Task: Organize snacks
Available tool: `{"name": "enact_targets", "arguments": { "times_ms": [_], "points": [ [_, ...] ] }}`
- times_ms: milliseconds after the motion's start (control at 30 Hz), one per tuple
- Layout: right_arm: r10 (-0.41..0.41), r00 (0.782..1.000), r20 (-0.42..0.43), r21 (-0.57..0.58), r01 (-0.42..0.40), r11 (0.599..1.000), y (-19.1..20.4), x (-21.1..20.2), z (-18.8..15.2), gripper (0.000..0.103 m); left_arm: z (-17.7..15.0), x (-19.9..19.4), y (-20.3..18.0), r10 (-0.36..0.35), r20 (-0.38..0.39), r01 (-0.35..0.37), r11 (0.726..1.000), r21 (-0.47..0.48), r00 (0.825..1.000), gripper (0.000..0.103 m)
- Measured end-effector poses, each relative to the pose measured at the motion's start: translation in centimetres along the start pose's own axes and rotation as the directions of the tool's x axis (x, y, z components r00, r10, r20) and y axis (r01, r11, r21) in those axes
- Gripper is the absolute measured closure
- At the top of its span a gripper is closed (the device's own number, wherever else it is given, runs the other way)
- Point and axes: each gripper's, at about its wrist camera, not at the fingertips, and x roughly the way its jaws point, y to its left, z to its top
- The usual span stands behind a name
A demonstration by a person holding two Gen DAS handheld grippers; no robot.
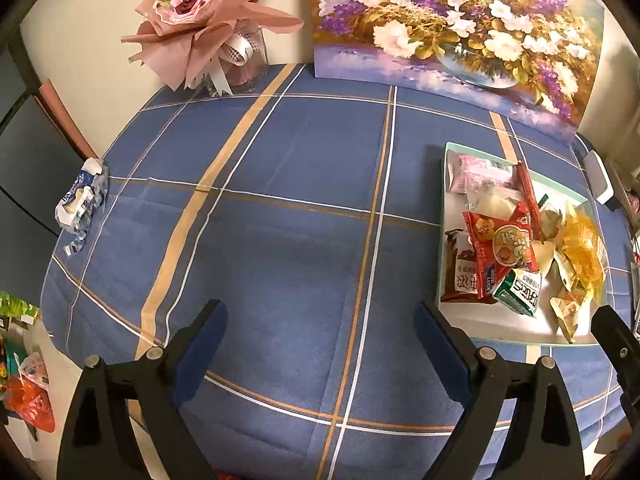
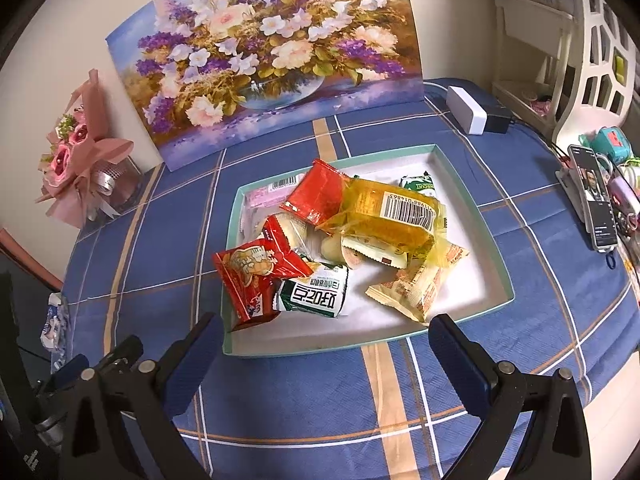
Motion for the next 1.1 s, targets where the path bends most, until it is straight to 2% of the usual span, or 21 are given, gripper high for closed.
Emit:
{"name": "enact_targets", "arguments": {
  "times_ms": [1100],
  "points": [
    [-0.005,1.0,-0.019,-0.001,0.005,1.0,-0.28,0.65,-0.2,0.0,-0.02,0.69,0.54,-0.003,-0.032,0.002,1.0,-0.02,0.999,0.009]
  ]
}}
